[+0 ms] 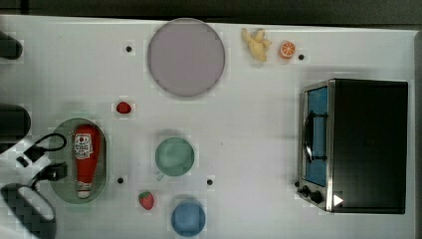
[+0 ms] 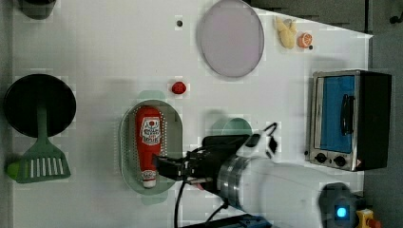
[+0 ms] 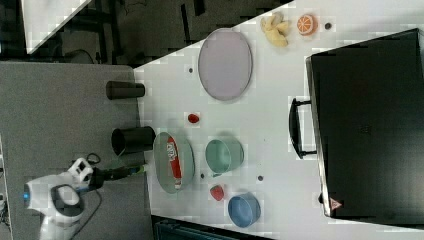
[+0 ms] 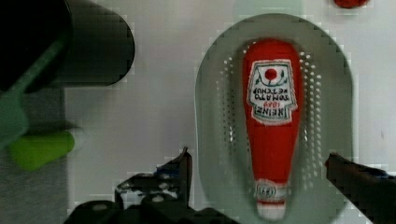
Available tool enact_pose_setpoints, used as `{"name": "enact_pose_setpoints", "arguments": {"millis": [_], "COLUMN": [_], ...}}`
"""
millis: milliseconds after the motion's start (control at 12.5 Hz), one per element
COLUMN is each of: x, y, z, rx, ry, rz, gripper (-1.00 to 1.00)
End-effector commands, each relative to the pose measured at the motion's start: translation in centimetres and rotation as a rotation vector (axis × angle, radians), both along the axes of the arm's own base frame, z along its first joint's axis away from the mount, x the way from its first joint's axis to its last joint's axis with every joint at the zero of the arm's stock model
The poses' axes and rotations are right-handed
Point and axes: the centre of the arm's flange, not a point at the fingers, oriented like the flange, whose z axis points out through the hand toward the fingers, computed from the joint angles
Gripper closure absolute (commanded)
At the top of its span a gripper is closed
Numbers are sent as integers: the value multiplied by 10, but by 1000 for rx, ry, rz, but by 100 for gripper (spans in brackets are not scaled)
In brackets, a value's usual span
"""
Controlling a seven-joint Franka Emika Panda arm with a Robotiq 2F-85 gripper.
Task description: Pick ketchup from strainer and place it on the table
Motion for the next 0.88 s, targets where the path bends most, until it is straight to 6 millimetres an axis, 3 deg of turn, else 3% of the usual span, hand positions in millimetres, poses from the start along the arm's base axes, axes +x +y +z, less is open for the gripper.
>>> {"name": "enact_pose_setpoints", "arguments": {"millis": [80,560,880], "x": [22,16,21], "y": [-30,-20,-11], "z": [-60,-146,-176], "rx": [-7,-5,-21], "ry": [37,78,69], "rz": [-129,-95,-100], "gripper": [-100,-100,-100]}}
